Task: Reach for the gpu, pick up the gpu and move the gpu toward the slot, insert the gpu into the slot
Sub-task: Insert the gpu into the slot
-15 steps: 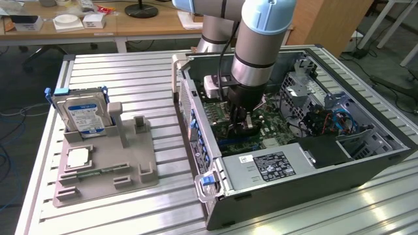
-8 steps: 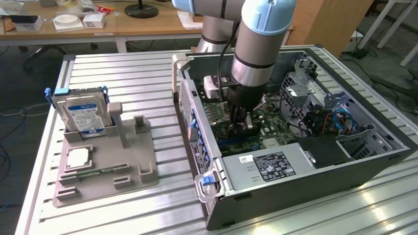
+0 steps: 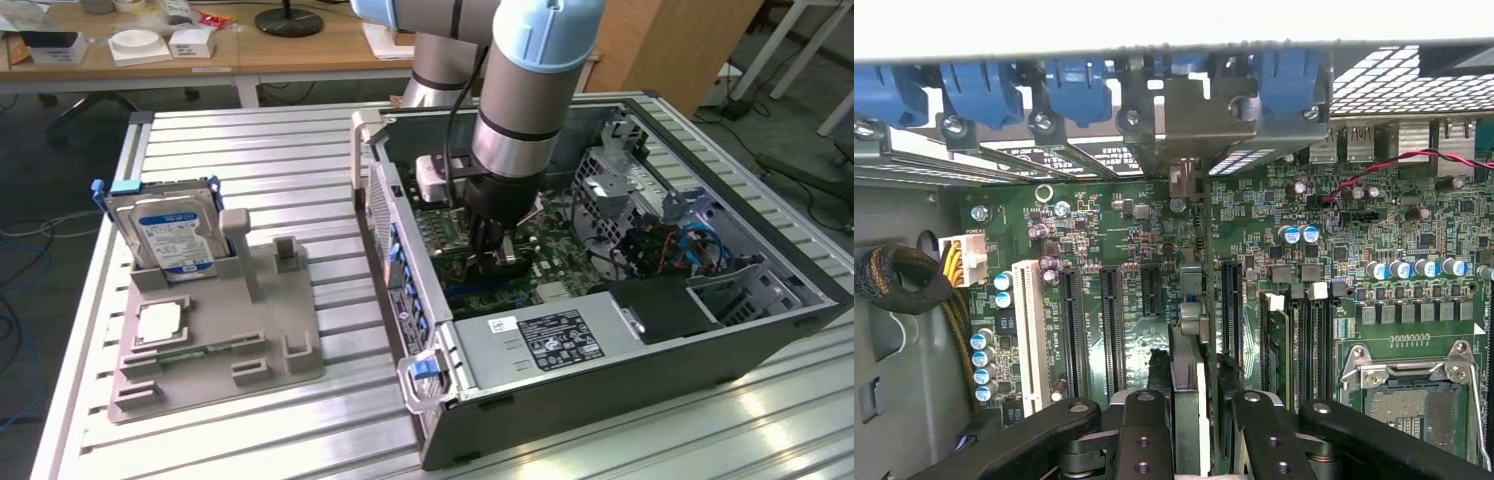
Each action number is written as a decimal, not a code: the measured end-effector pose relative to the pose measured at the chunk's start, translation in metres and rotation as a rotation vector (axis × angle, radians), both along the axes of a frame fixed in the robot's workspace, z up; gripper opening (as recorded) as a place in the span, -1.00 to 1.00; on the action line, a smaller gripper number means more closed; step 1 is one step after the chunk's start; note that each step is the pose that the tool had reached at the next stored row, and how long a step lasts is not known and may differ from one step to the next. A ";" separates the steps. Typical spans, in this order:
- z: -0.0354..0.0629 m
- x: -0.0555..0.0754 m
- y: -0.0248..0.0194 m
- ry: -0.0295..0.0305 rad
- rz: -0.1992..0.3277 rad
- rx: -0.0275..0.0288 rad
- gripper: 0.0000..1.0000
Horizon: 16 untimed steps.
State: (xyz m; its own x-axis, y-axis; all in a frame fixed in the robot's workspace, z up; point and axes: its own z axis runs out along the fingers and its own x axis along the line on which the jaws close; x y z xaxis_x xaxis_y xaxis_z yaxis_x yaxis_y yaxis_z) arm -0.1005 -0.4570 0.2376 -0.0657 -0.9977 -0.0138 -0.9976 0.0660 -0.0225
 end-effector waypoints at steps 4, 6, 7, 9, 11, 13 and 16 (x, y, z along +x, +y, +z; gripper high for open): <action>0.0000 0.000 0.0000 0.0000 0.000 0.0000 -0.44; 0.0000 0.000 0.0000 0.0000 0.000 0.0000 -0.44; 0.0000 0.000 0.0000 0.0000 0.000 0.0000 -0.44; -0.0007 0.000 0.0000 -0.0002 0.000 0.0003 -0.44; -0.0019 0.000 0.0000 -0.0001 0.000 -0.0002 -0.44; -0.0019 0.000 0.0000 0.0001 0.000 -0.0003 -0.44; -0.0021 0.000 0.0000 0.0000 0.000 -0.0001 -0.44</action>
State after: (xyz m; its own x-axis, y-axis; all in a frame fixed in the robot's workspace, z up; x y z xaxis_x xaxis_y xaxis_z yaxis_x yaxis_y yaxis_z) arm -0.1004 -0.4570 0.2355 -0.0657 -0.9977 -0.0137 -0.9976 0.0660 -0.0225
